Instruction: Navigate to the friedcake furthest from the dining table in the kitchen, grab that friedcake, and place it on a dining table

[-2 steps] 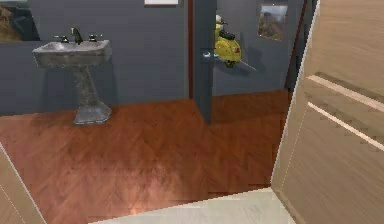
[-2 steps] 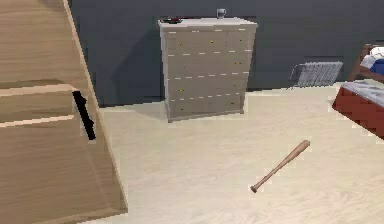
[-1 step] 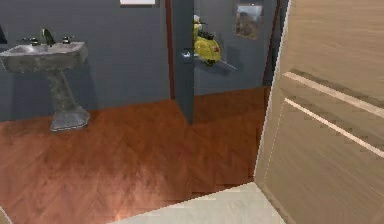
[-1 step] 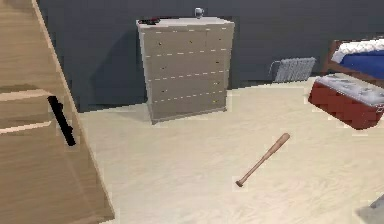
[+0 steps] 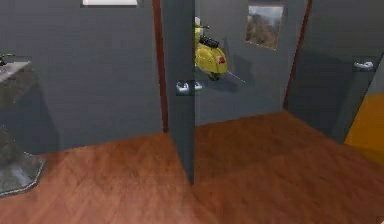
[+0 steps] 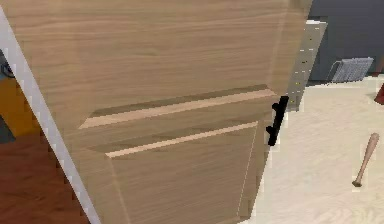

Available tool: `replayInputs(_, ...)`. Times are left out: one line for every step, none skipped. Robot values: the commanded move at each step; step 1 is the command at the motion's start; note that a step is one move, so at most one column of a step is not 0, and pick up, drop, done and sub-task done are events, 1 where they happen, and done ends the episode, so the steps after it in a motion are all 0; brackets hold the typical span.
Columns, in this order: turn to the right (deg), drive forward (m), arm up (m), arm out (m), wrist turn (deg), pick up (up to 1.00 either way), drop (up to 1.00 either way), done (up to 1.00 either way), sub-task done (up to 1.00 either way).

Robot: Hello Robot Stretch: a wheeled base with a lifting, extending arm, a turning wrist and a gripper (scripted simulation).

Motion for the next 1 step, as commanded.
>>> replayInputs(6.0,0.00,0.00,0.00,0.0,0.00,0.00,0.00,0.00)
